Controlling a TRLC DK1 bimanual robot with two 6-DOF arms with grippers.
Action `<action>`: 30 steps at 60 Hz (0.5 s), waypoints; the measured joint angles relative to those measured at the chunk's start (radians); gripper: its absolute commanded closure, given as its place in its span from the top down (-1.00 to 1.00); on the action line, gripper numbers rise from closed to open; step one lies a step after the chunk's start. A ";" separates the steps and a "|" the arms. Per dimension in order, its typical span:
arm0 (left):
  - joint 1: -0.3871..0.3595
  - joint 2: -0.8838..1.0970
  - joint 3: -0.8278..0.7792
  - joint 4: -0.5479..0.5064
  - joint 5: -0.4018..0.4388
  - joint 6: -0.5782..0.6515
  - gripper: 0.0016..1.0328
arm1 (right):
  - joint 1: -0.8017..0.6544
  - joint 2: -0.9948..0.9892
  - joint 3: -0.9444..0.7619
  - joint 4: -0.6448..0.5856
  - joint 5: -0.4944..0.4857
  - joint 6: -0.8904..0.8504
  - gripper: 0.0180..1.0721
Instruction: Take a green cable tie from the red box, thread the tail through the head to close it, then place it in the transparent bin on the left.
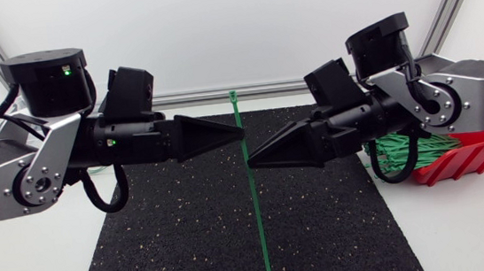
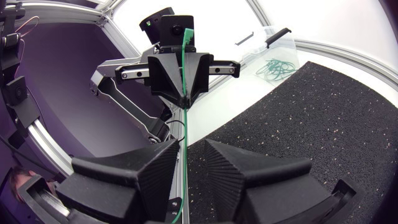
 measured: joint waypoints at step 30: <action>-0.011 0.017 0.000 0.000 -0.001 0.000 -0.93 | 0.011 0.001 -0.006 0.042 0.025 0.000 -0.89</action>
